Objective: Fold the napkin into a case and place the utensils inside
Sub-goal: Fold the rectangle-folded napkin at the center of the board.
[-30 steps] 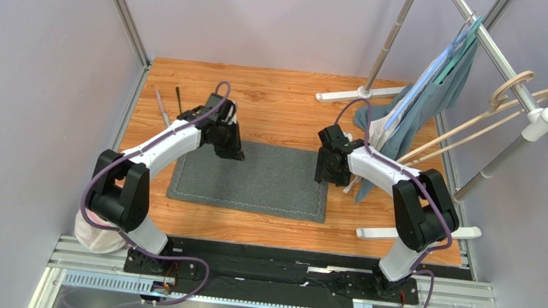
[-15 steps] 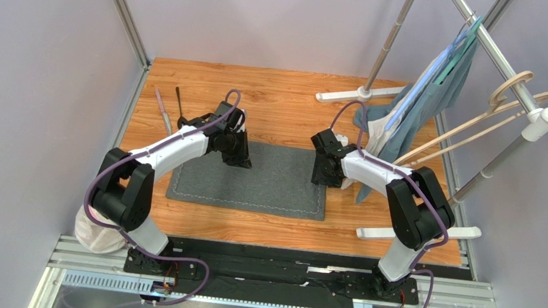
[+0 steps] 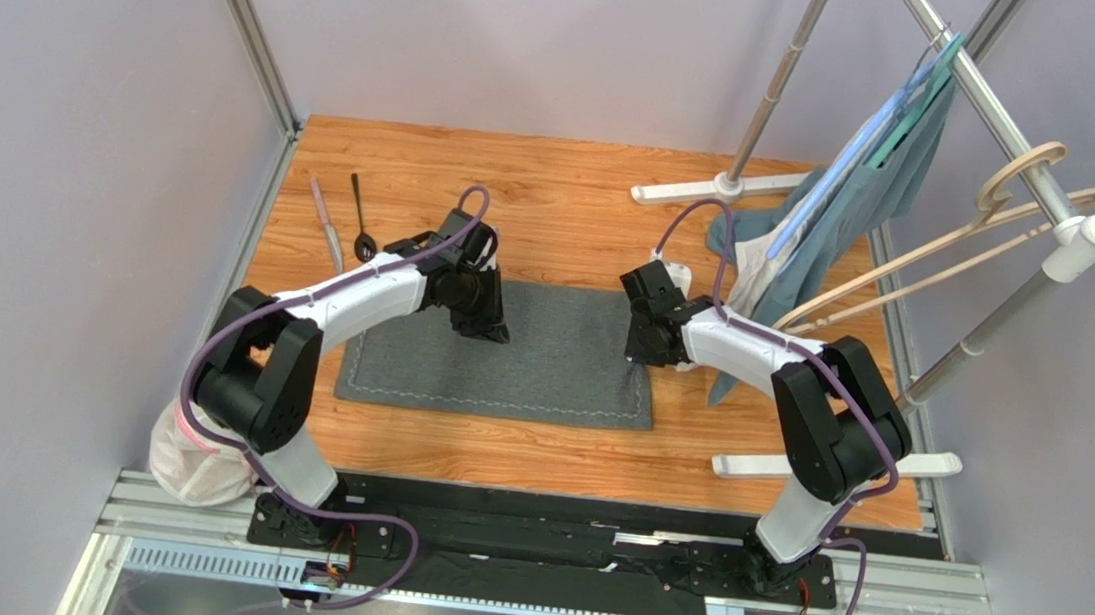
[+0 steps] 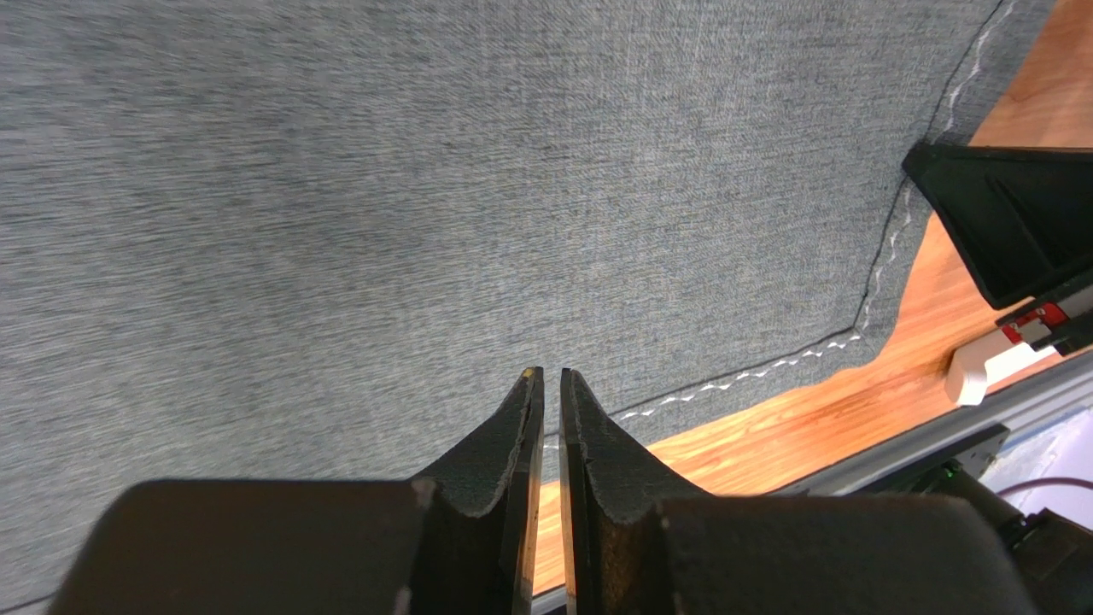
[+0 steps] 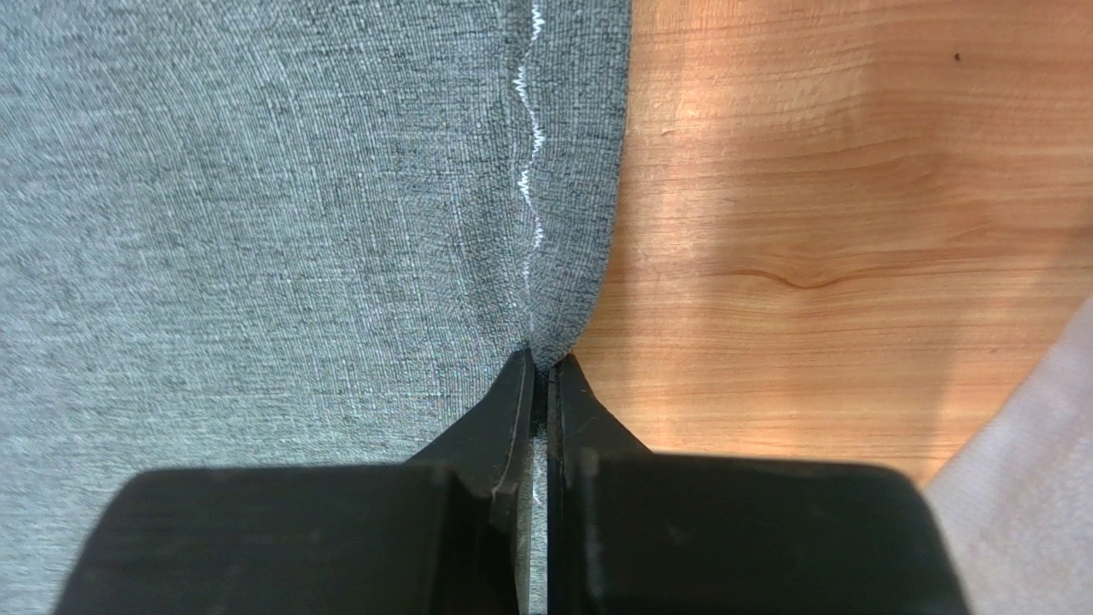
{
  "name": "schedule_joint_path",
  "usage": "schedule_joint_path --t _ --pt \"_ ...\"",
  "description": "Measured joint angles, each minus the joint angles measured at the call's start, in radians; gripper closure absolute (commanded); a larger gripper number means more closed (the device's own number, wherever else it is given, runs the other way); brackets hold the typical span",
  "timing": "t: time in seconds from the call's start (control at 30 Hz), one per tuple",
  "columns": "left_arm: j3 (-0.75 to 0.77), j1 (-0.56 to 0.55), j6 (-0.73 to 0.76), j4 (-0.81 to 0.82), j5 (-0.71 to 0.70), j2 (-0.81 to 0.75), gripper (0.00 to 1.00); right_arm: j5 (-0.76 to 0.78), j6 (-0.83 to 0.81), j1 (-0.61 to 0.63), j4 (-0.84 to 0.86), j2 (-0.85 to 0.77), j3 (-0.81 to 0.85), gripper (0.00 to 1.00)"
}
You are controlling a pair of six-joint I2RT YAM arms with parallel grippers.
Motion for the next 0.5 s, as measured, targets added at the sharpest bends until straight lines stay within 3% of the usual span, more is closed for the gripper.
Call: schedule_joint_path --t 0.5 --pt "0.092 -0.129 -0.243 0.073 -0.034 0.254 0.84 0.037 -0.209 0.0 -0.156 -0.178 0.048 1.0"
